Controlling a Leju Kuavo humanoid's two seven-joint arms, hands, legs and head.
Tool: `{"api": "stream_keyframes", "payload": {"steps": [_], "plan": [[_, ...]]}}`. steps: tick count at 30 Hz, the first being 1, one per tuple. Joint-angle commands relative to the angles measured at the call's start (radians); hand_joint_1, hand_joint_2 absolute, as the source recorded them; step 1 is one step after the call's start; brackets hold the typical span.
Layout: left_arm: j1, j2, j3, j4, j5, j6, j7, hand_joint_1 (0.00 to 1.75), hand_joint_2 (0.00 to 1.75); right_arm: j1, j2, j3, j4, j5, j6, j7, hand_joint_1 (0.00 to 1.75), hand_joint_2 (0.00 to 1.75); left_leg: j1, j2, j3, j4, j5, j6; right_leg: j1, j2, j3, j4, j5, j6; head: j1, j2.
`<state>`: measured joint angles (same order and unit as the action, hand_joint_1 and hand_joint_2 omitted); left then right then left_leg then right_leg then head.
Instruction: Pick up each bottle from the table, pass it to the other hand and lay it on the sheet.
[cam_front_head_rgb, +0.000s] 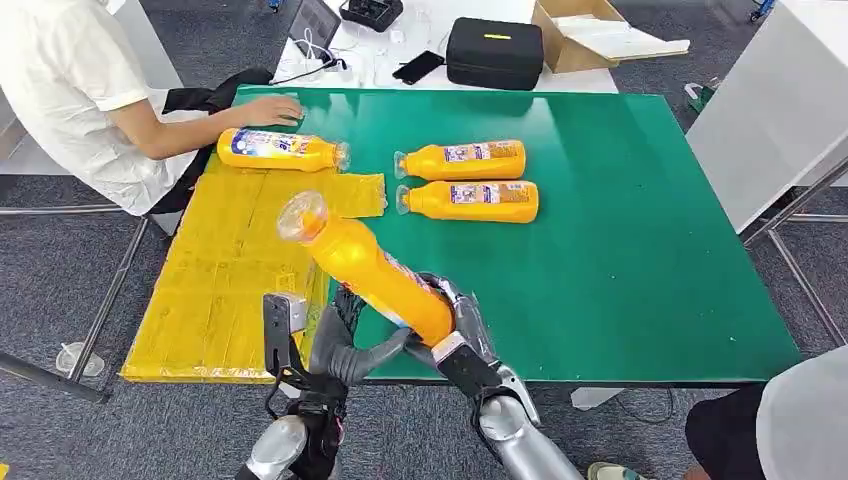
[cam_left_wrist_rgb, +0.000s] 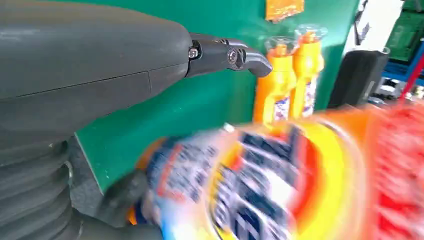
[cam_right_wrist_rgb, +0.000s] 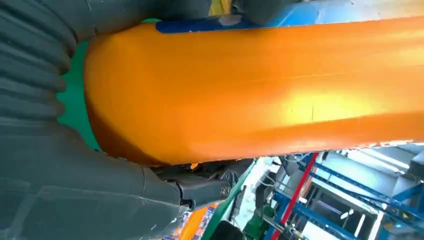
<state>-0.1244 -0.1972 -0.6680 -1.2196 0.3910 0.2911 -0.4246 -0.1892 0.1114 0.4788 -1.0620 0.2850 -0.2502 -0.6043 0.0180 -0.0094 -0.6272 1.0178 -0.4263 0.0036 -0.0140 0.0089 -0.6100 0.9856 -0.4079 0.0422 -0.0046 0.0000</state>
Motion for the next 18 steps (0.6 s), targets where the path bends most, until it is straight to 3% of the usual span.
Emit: {"api": "stream_keyframes", "payload": {"steps": [1, 10, 18], "plan": [[-0.03, 0.032, -0.024, -0.029, 0.007, -0.005, 0.0, 0.0, 1.75, -0.024, -0.001, 0.036, 0.09, -0.001, 0.003, -0.003, 1.75, 1.75, 0.0, 0.002, 0.004, -0.001, -0.001, 0.001, 0.001, 0.0, 0.004, -0.001, -0.001, -0.002, 0.0, 0.0], [0.027, 0.081, -0.063, -0.108, 0.009, -0.081, 0.039, 0.0, 1.75, -0.004, -0.027, -0.05, 0.069, -0.022, -0.034, -0.017, 1.75, 1.75, -0.001, 0.001, 0.006, -0.002, -0.001, 0.001, 0.0, -0.001, 0.006, -0.001, -0.001, -0.002, 0.0, 0.0], [0.011, 0.071, -0.048, -0.063, 0.018, -0.106, 0.053, 0.0, 1.75, -0.015, -0.02, -0.049, 0.088, 0.039, -0.063, -0.021, 1.75, 1.75, 0.0, 0.001, 0.005, -0.001, -0.001, 0.001, 0.0, -0.001, 0.005, -0.001, -0.001, -0.002, 0.0, 0.0]]}}
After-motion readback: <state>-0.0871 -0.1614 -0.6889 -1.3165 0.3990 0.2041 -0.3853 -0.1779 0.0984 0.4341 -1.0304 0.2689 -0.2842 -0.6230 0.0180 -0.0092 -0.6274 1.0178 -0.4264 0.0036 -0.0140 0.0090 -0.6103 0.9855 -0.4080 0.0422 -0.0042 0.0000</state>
